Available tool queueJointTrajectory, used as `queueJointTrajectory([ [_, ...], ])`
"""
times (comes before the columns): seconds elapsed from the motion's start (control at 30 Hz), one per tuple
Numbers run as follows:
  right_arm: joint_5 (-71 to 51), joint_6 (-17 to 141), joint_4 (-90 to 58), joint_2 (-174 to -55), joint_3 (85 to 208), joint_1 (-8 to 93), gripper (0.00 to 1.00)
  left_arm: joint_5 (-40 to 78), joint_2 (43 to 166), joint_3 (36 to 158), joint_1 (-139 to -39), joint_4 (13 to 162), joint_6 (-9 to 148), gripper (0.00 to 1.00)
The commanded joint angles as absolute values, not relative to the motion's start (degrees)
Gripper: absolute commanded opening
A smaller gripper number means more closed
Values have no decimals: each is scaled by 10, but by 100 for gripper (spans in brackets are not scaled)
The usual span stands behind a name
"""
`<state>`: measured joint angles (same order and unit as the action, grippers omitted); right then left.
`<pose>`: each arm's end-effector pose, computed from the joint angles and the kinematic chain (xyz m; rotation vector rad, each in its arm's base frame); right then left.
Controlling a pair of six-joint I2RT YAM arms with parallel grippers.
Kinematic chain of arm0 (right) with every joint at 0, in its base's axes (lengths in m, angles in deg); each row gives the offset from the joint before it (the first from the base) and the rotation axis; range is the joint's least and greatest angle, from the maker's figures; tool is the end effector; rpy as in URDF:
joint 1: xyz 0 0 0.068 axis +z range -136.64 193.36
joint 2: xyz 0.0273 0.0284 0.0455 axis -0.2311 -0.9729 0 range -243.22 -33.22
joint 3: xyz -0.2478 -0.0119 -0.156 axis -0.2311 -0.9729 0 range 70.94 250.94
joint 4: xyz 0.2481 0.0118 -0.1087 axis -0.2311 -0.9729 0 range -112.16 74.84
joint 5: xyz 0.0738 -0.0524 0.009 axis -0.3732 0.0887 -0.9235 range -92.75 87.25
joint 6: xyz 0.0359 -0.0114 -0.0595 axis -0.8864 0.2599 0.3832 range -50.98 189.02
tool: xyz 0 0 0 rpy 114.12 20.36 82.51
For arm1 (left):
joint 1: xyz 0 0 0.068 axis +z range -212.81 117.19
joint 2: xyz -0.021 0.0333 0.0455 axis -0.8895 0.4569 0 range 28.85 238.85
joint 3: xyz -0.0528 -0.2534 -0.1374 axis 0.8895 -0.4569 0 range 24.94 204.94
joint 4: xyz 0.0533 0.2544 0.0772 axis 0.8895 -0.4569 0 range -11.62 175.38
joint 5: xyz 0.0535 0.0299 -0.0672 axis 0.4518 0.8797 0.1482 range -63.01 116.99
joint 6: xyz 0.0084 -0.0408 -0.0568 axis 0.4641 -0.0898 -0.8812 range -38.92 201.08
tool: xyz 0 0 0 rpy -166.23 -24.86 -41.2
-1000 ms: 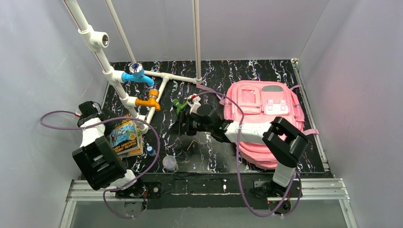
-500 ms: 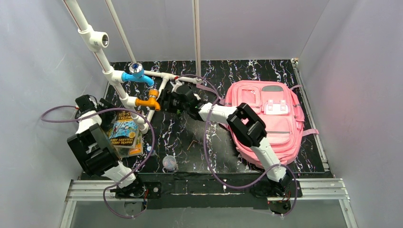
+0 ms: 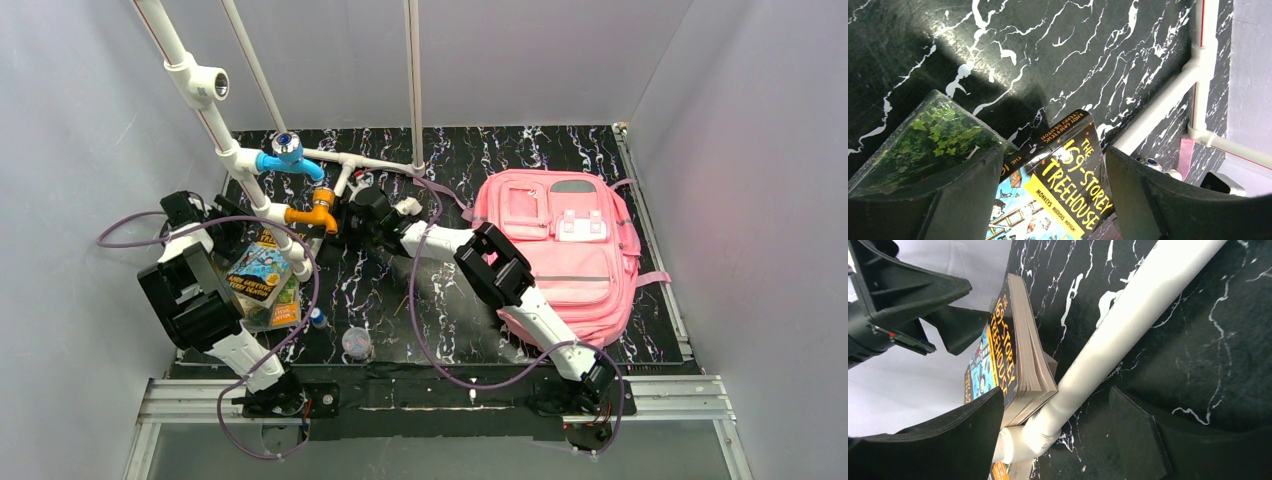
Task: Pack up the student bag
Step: Pick up the book from the center of the board.
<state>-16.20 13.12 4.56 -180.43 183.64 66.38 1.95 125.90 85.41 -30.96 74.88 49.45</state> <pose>0.3681 0.5110 0.1393 -0.1387 2.1170 1.4692 0.3371 0.1808 0.1997 -1.0597 2.1018 -0.5189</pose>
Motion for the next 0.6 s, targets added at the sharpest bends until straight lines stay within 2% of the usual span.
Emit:
queueJointTrajectory([
  [0.0,-132,158,37,-1789,1845,685,83,-9,1290,810,-326,690,491,74],
  [0.17,-103,134,56,-1757,1812,688,83,-11,1292,805,-328,697,490,75],
  [0.33,-121,104,57,-1778,1832,692,70,-10,1294,806,-329,698,490,75],
  [0.43,-122,100,58,-1776,1831,693,53,-10,1293,807,-330,698,490,75],
  [0.5,-125,90,75,-1771,1818,694,52,-10,1293,807,-330,698,490,75],
  [0.57,-125,82,80,-1765,1811,694,56,-11,1295,808,-331,698,489,75],
])
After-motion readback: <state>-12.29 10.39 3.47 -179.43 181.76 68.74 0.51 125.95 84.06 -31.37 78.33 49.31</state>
